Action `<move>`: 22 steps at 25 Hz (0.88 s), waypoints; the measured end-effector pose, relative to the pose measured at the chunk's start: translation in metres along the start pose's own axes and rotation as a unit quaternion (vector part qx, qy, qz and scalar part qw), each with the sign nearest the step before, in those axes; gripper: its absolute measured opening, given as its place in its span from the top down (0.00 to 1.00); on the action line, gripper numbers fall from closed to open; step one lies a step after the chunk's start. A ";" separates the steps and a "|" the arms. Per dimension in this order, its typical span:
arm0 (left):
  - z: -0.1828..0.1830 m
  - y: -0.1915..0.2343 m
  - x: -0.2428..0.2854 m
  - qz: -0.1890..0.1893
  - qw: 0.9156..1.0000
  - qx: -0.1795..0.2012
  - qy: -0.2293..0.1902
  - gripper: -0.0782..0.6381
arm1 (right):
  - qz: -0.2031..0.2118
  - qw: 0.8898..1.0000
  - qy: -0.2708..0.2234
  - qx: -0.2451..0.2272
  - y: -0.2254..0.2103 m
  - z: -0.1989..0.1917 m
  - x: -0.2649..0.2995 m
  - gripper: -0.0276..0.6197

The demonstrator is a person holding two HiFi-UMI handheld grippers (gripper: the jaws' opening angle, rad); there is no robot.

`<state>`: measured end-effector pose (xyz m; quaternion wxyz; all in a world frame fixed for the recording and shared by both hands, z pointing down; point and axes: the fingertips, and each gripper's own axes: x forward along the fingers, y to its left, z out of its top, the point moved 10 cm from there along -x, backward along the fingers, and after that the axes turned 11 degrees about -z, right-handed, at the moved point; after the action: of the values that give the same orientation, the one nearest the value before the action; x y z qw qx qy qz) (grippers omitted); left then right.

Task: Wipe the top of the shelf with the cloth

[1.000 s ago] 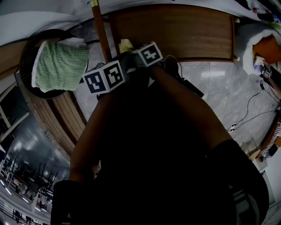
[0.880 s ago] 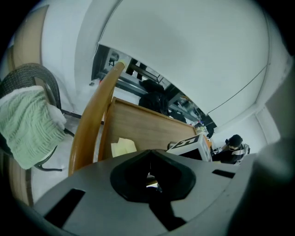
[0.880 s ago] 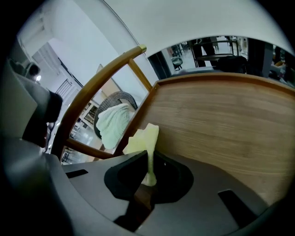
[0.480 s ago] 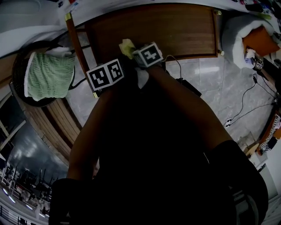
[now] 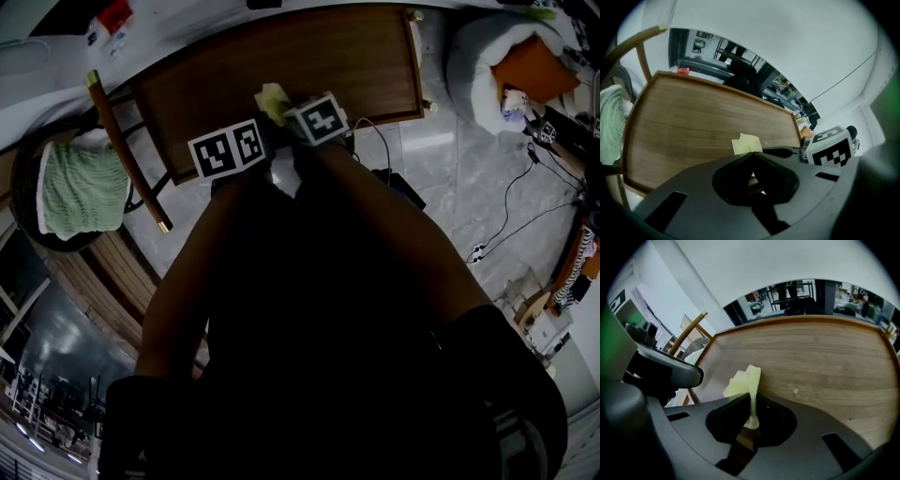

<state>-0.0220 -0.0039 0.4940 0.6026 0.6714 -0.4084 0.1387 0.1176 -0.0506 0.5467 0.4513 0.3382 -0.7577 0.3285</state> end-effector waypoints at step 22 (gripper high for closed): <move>-0.001 -0.113 0.121 -0.056 0.997 0.039 0.036 0.88 | -0.207 0.975 0.002 0.082 -0.204 -0.049 -0.092 0.89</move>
<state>0.1356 -0.0557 0.4976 0.5973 0.7106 -0.3425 0.1449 0.3393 -0.1046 0.5210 0.4820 0.5231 -0.6405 0.2896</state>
